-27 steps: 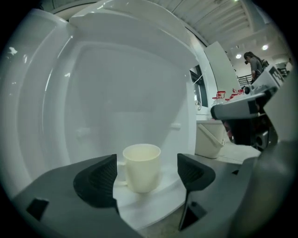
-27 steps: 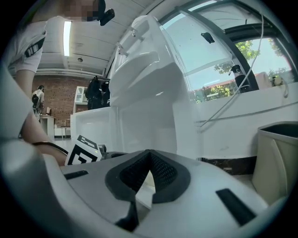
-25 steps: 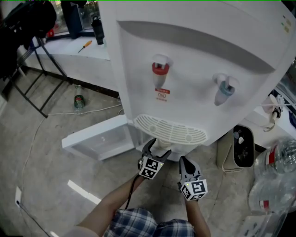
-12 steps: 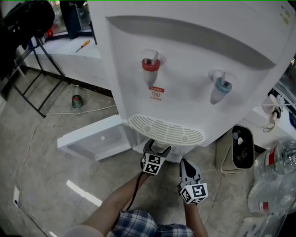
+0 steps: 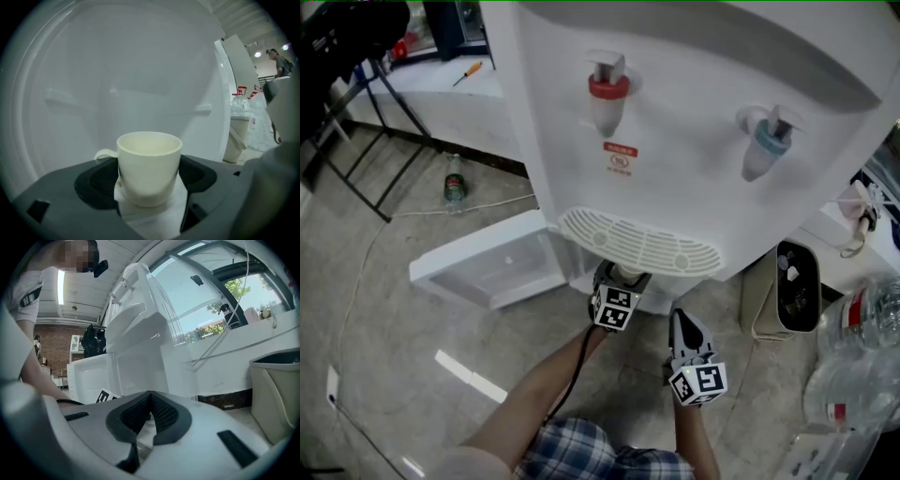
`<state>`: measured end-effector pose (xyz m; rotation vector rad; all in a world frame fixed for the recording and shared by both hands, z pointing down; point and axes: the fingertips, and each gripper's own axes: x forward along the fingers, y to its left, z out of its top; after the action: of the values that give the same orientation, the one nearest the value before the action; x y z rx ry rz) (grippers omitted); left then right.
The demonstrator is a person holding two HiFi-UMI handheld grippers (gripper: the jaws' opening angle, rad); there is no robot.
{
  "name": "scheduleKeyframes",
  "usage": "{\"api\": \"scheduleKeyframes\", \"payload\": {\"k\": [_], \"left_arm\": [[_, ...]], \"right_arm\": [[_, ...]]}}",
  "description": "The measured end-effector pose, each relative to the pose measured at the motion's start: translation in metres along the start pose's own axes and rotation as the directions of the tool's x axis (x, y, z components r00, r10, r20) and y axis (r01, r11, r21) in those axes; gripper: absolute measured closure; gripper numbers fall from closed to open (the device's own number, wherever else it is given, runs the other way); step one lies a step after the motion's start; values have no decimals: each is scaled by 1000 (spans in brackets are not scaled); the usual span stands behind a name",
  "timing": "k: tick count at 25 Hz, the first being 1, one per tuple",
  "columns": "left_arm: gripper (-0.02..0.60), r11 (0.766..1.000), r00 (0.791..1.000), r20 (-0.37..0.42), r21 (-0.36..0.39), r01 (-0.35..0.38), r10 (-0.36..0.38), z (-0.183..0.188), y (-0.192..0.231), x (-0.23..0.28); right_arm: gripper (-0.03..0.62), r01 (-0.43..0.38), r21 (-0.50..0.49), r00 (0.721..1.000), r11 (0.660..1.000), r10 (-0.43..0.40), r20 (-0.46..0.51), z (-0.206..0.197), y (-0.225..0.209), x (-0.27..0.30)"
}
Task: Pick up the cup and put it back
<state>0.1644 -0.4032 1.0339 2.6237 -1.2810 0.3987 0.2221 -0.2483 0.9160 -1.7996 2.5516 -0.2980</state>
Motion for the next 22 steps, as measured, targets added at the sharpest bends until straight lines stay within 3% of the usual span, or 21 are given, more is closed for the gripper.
{"api": "scheduleKeyframes", "payload": {"k": [7, 13, 22], "left_arm": [[190, 1000, 1000, 22, 6, 5, -5, -1, 1, -3], [190, 996, 998, 50, 79, 37, -41, 1, -4, -7], [190, 995, 990, 112, 67, 78, -85, 18, -3, -51]], "right_arm": [[577, 10, 27, 1000, 1000, -10, -1, -12, 2, -8], [577, 24, 40, 1000, 999, -24, 0, -22, 3, -15], [577, 37, 45, 999, 998, -36, -20, -39, 7, -22]]}}
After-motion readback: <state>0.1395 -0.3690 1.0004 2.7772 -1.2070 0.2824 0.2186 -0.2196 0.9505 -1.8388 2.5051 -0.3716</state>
